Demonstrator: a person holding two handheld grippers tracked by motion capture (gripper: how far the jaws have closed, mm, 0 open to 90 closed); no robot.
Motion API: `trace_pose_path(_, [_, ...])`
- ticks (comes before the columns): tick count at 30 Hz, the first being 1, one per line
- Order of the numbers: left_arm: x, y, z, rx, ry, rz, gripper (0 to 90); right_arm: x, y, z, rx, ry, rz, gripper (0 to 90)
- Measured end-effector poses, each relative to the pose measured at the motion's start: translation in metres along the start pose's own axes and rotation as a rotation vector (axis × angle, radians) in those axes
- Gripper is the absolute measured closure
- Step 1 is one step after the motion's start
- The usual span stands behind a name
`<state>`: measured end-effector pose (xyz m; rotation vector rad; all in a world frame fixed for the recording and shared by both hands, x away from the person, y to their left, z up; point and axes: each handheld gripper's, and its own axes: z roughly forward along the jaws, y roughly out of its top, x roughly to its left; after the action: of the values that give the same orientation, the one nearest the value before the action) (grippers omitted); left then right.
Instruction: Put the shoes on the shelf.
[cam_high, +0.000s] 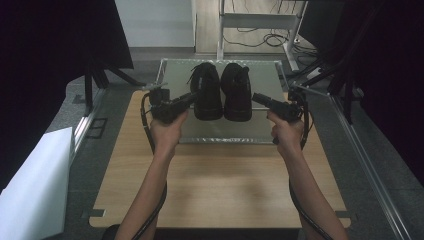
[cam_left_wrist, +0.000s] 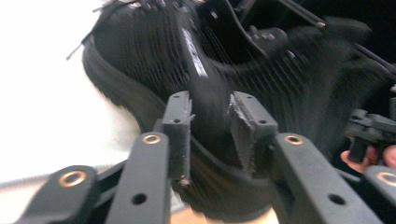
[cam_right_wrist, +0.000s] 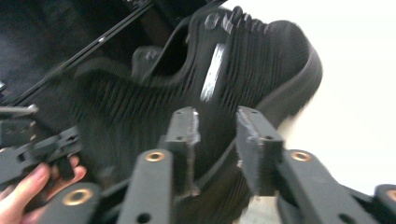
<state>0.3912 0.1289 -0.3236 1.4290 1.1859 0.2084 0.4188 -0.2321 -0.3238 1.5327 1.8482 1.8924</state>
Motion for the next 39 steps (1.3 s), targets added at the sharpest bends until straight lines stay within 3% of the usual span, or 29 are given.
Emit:
trace_pose_path(2, [-0.002,-0.008,-0.006,-0.001,-0.020,0.013,73.8,0.001,-0.010,-0.006,0.008,0.023,-0.003,75.0])
trace_pose_path(8, [-0.009,-0.030,-0.018,0.012,-0.018,0.074,84.5,0.009,-0.035,-0.020,0.025,0.052,-0.048,86.2])
trace_pose_path(15, [-0.006,-0.044,-0.008,0.034,-0.006,0.078,86.2,0.010,-0.050,-0.012,0.048,0.026,-0.070,88.5])
trace_pose_path(20, [-0.005,-0.040,-0.003,0.036,0.007,0.088,87.9,0.006,-0.050,-0.007,0.032,0.023,-0.052,88.9])
trace_pose_path(34, [0.006,-0.024,0.024,0.073,0.023,0.057,88.6,-0.008,-0.039,0.014,0.024,-0.012,-0.003,89.2])
trace_pose_path(35, [0.007,-0.021,0.024,0.059,0.022,0.054,88.0,-0.009,-0.037,0.015,0.024,-0.009,-0.002,89.0])
trace_pose_path(37, [0.008,-0.018,0.023,0.043,0.034,0.050,87.8,-0.010,-0.036,0.015,0.024,-0.008,-0.003,88.6])
trace_pose_path(38, [0.012,-0.010,0.024,0.035,0.066,0.050,87.8,-0.010,-0.033,0.014,0.013,-0.019,-0.006,87.9])
trace_pose_path(39, [0.014,-0.005,0.027,0.041,0.088,0.052,87.8,-0.012,-0.027,0.015,-0.001,-0.056,-0.011,88.0])
